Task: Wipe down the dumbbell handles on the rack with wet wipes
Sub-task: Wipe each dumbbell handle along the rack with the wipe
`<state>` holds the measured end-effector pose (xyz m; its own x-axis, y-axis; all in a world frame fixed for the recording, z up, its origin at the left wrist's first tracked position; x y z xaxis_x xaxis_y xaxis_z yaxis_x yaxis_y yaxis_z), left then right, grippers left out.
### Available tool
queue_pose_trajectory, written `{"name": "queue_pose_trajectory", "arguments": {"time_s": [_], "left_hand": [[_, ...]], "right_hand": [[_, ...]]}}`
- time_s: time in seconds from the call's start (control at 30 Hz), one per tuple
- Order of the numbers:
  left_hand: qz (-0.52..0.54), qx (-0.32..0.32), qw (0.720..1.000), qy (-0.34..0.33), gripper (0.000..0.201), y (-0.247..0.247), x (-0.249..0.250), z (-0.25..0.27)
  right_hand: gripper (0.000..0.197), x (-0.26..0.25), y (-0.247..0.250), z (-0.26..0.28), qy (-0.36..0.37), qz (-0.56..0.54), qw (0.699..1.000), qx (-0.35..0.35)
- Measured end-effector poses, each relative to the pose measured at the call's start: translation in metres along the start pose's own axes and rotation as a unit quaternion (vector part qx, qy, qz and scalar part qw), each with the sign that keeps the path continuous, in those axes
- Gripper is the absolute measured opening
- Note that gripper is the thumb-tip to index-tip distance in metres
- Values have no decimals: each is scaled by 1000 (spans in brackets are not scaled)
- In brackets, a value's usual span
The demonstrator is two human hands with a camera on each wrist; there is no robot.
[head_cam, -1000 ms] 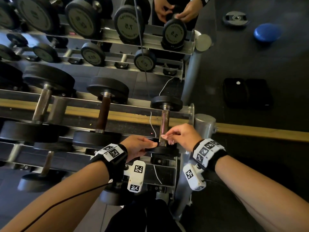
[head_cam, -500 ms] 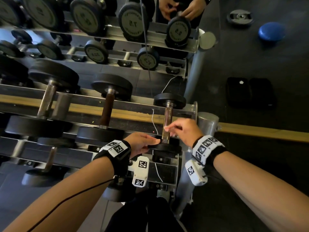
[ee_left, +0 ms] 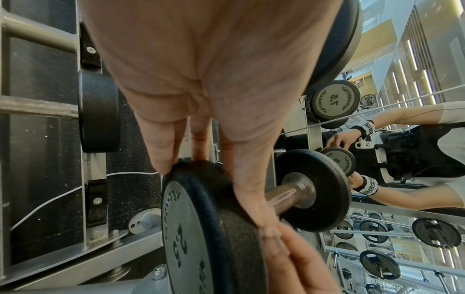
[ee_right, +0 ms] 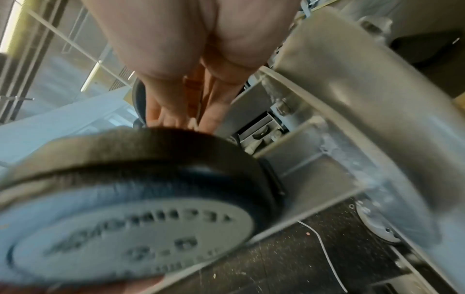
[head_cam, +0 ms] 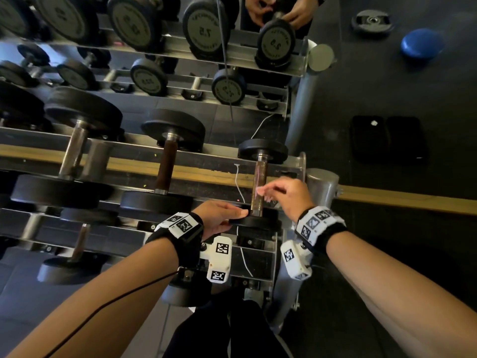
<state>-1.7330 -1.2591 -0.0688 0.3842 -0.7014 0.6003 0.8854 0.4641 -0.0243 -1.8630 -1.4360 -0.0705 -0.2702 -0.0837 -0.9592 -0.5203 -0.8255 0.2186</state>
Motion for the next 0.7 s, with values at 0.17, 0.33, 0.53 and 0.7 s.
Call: {"name": "queue_pose_trajectory", "arguments": {"time_s": [0.17,0.33,0.53,0.7], "left_hand": [[-12,-5,1000,3,21,0,2,0],[-13,18,1000,1,12,-2,-1,4],[-5,50,999,-9,5,-12,1,15],[-72,79,994,-23,19,-18,6,27]], "right_hand": [[23,5,5,13,-34,67,984,-159],[16,-6,12,1,-21,32,999,8],[17,-2,-3,26,-64,8,997,-47],[15,-16,9,30,-86,-5,996,-1]]}}
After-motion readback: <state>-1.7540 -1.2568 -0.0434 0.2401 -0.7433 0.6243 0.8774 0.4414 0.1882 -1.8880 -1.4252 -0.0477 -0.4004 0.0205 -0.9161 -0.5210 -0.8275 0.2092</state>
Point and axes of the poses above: each hand's wrist, its own z-axis away from the middle knuckle, its own y-axis out of the back of the hand, x = y × z, the point moved 2 cm from there along -z, towards the middle knuckle, and after that the axes turned 10 degrees about -z, right-handed, at the moved point
